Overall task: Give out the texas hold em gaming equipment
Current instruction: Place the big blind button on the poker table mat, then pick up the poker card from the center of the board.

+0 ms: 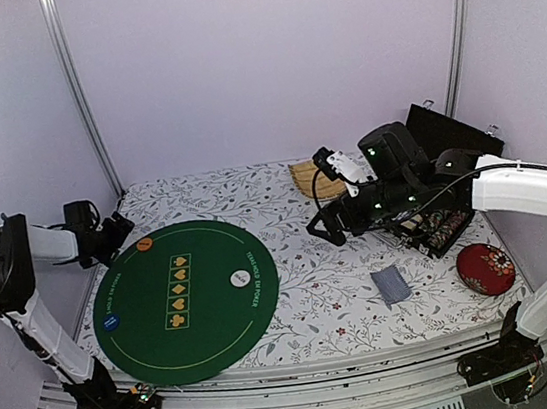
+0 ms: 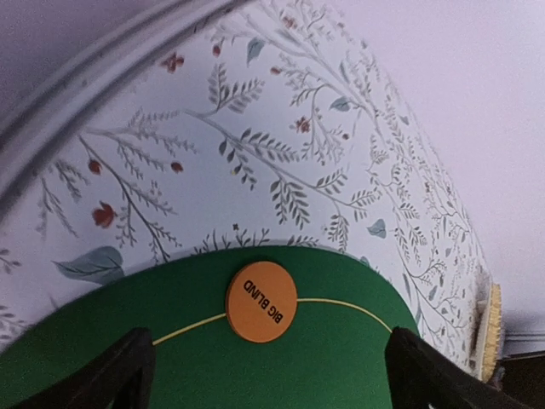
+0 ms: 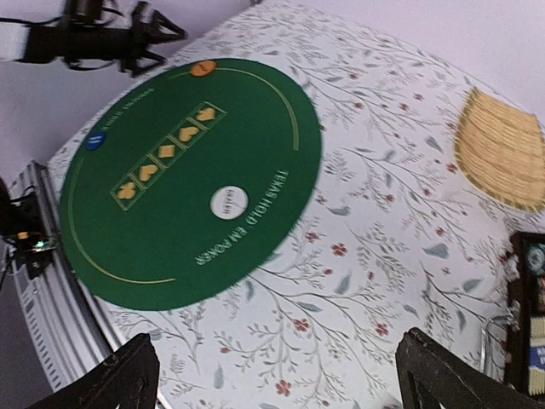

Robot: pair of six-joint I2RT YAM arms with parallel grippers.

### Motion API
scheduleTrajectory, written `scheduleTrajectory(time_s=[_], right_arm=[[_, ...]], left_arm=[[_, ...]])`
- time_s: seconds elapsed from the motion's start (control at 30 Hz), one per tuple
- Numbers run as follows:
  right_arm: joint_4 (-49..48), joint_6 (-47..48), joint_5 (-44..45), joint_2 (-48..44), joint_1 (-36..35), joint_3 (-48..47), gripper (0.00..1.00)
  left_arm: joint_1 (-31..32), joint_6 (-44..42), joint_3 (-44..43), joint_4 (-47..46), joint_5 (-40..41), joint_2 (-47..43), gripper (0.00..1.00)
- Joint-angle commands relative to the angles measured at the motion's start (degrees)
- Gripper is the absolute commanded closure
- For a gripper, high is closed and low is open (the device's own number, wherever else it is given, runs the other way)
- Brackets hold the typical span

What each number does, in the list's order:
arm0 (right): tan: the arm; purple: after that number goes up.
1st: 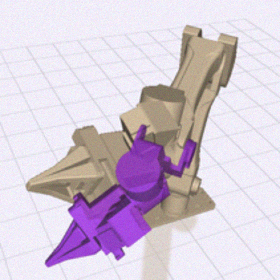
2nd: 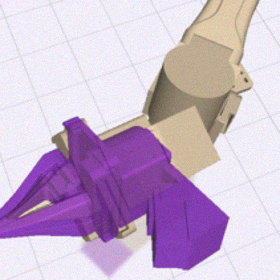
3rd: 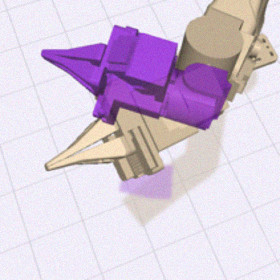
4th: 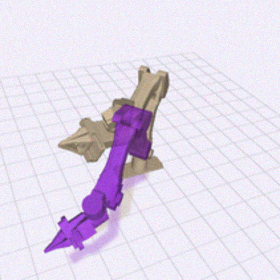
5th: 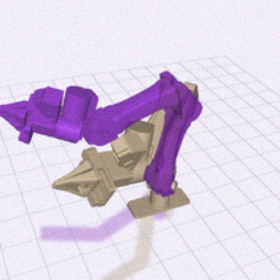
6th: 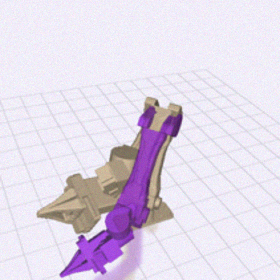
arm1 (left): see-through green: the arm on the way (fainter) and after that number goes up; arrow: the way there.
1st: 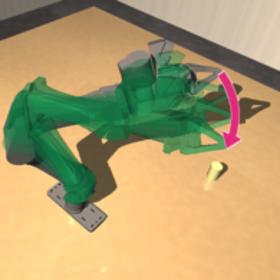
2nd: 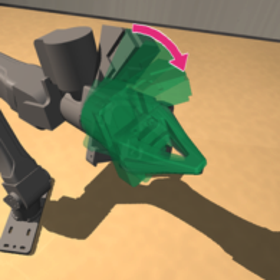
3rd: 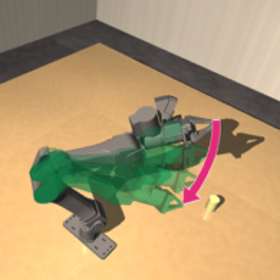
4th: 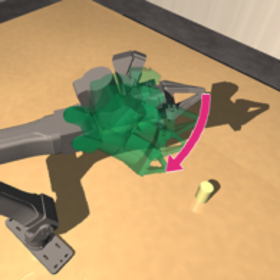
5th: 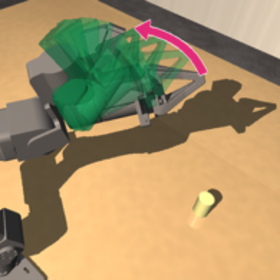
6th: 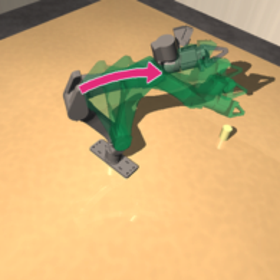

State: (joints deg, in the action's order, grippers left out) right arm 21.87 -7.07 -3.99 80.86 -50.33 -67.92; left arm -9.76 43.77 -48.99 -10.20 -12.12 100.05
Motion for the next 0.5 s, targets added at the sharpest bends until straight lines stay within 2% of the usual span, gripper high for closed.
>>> scheduleTrajectory(time_s=[0.0, 0.1, 0.23, 0.37, 0.47], right_arm=[[16.1, -3.9, 13.3, 1.6, 3.1, -3.3, 0.01], [22.5, -8.2, 12.9, 3.2, 6.3, -0.9, 0.01], [26.4, -14.4, 11.0, 4.3, 7.8, 5.4, 0.01], [26.3, -16.3, 4.2, 6.1, 8.6, 10.6, 0.01], [26.3, -16.7, 4.6, 9.3, 8.8, 11.9, 0.01]], left_arm=[[1.3, -5.3, -0.5, 6.6, 9.6, -10.5, 0.02], [4.8, -9.1, 1.0, 7.6, 12.1, -18.7, 0.02], [12.1, -14.7, 4.0, 9.1, 14.0, -28.5, 0.02], [18.3, -17.1, 7.0, 11.7, 13.1, -33.5, 0.02], [20.9, -17.5, 8.1, 13.4, 12.3, -34.6, 0.02]])
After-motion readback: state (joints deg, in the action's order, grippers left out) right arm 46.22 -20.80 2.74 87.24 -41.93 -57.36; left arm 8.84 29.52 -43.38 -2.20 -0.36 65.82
